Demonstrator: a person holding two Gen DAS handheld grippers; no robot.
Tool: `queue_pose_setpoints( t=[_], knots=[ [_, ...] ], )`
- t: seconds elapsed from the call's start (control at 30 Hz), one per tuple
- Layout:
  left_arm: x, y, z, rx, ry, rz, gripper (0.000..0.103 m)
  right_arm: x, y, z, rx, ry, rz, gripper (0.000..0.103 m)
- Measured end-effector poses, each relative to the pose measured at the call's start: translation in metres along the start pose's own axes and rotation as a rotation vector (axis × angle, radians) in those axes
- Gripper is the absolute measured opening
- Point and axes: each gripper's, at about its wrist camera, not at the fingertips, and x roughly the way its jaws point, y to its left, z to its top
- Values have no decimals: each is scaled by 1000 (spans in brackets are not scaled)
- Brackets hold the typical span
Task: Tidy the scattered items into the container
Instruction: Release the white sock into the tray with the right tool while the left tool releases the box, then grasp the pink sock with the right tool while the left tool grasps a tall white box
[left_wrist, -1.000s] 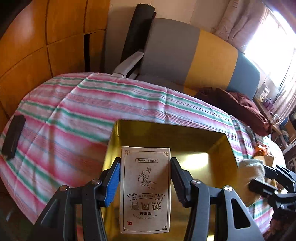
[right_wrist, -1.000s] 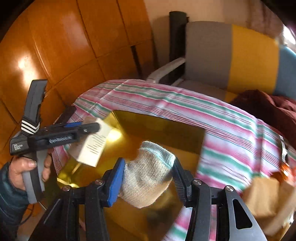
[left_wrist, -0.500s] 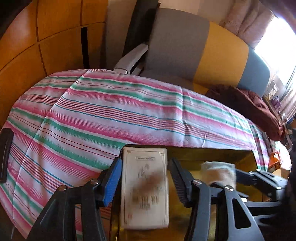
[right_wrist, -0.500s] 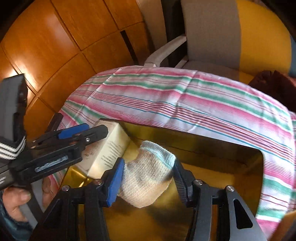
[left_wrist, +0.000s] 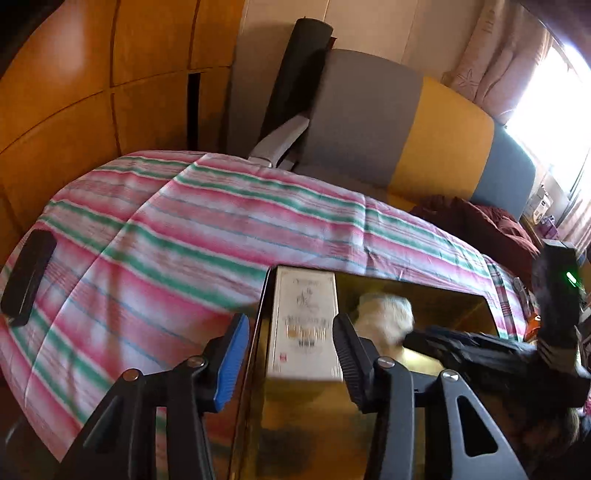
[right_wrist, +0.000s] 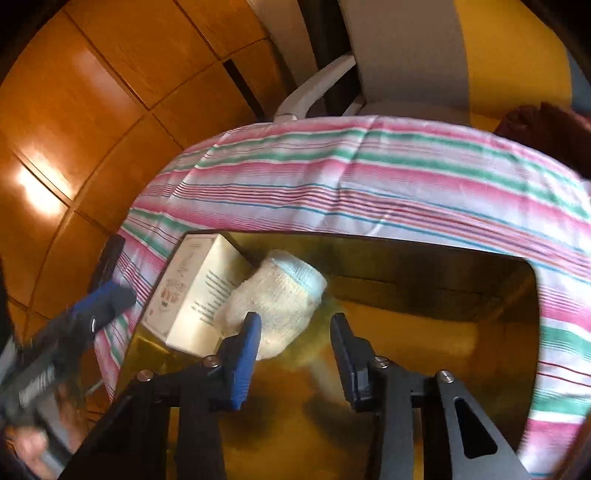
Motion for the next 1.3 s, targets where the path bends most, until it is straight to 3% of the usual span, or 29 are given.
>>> queue_pose_setpoints(
  t=[0.1, 0.3, 0.43, 0.63, 0.8, 1.07, 1.3],
  knots=[
    [-4, 4, -11, -45, 18, -3, 47, 10, 16, 8, -62, 4, -3, 31],
    [-19, 6, -28, -110, 24, -24, 49, 0, 29, 5, -113, -3, -5, 31],
    [-35, -4, -39, -114, 19, -82, 56, -39, 27, -18, -149, -55, -31, 33],
    [-57, -48, -57, -27, 3, -151, 57, -111, 8, -59, -124, -144, -66, 45],
    [-71, -96, -75, 48, 25, -236, 60, -181, -37, -101, -48, -212, -123, 48],
    [-85, -178, -107, 193, 105, -351, 60, -284, -144, -186, 107, -232, -319, 59],
    [-81, -245, -133, 324, 179, -350, 62, -355, -222, -239, 309, -303, -442, 64]
  ],
)
